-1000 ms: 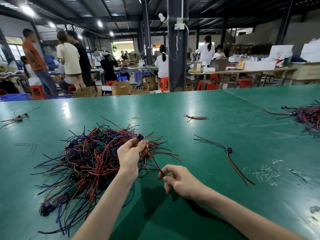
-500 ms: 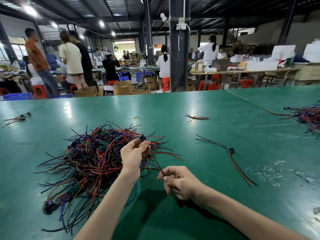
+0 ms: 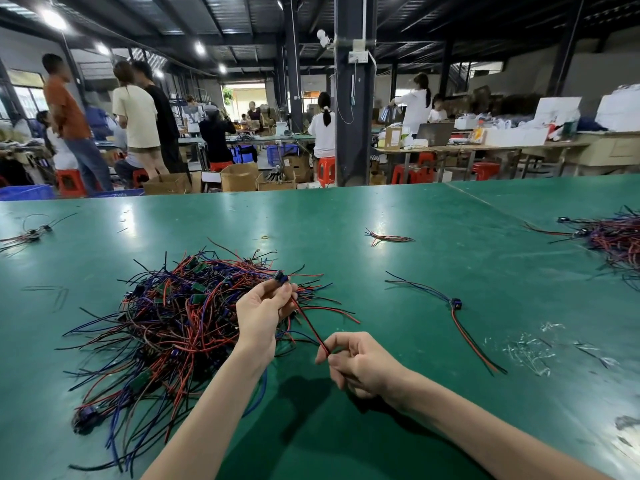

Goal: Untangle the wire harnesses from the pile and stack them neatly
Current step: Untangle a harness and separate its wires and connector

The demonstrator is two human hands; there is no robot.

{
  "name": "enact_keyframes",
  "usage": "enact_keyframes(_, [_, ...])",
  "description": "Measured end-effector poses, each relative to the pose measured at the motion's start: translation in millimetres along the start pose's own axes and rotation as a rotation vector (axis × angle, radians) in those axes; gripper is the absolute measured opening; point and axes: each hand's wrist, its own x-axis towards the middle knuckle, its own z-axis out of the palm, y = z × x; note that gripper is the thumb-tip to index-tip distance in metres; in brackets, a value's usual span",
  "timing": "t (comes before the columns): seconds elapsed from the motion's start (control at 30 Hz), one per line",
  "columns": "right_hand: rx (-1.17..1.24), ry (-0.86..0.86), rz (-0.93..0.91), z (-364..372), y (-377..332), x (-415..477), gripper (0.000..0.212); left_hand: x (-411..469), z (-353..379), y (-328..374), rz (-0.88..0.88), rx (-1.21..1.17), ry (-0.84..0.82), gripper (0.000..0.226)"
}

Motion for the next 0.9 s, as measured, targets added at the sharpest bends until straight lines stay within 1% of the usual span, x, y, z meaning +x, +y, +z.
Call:
enact_keyframes(0.17, [-0.059,0.010,-0.005,-4,1,1,0.028,-1,3,-2,0.004,0.025,-0.006,0.014])
enact_keyframes(0.37, [-0.111,0.069,-0.001,-6,3,3,0.039,-1,4,-3,0.011,0.051,-0.011,0.011])
enact_keyframes(0.9, [-0.127,0.112,-0.012,-8,9,5,0.043,-3,3,-7,0.019,0.068,-0.029,0.013])
